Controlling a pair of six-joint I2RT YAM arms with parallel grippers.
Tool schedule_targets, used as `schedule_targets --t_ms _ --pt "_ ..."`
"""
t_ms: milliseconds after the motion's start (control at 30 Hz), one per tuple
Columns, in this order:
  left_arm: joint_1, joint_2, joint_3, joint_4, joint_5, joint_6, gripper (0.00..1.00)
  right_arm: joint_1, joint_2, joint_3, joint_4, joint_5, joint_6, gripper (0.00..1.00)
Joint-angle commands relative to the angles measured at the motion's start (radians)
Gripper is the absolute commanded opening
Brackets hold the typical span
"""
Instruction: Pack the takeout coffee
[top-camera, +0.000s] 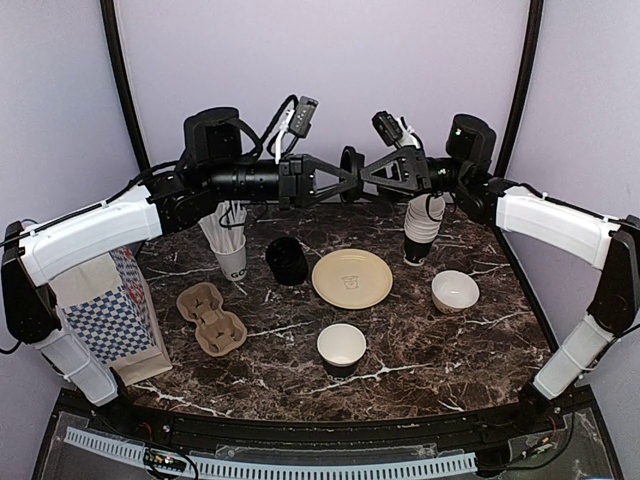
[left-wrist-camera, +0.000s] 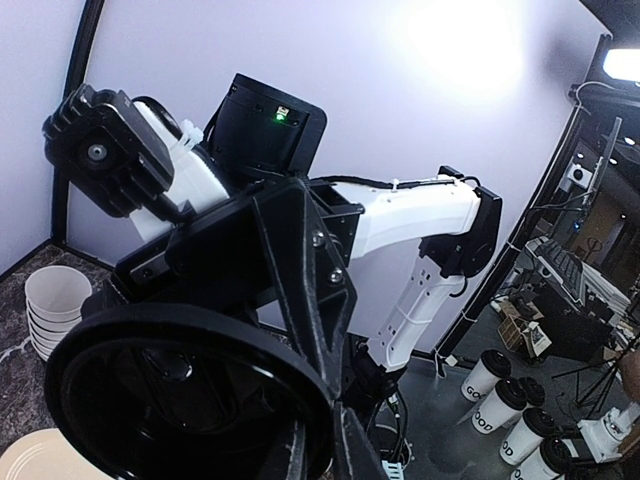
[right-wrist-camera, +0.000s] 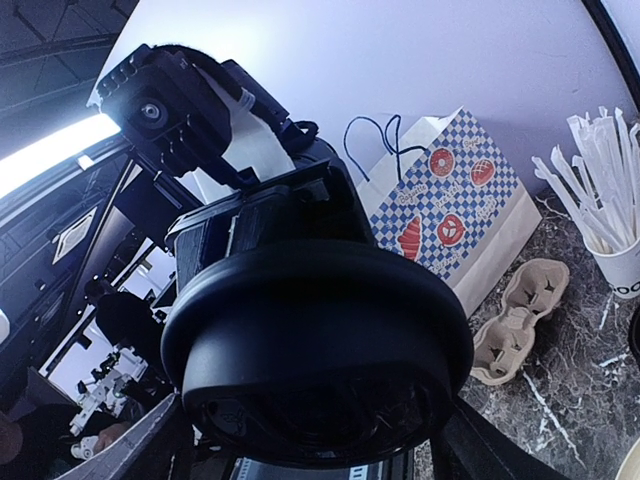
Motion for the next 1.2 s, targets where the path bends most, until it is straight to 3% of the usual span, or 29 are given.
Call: schedule_targets --t_ms 0,367,567,767,833,1000,1167 --pt "0.004 -0.006 -0.003 0.012 0.012 -0.006 0.13 0.009 0.009 0.017 0.074 -0.017 0.022 0.85" --pt "0.003 -0.007 -0.008 -0.004 0.009 -0.007 0.13 0.008 0.03 0.038 -0.004 0.013 -0.03 0.81" --pt "0.004 0.012 0.001 -0.016 0.012 -0.008 0.12 0.008 0.024 0.05 -0.049 0.02 -0.068 0.86" --pt "0.003 0.021 0.007 -0.023 0.012 -0.007 0.13 0.008 0.023 0.046 -0.047 0.016 -0.08 0.77" --pt "0.002 0.021 0.011 -0.033 0.005 -0.003 0.17 0.007 0.022 0.042 -0.062 0.017 -0.096 0.76" --pt "0.002 0.001 0.02 -0.12 -0.046 0.052 0.46 -0.025 0.008 0.052 -0.223 0.04 -0.242 0.74" --pt "0.002 -0.088 -0.012 -0.316 -0.129 0.164 0.65 -0.056 -0.016 0.124 -0.642 0.164 -0.638 0.73"
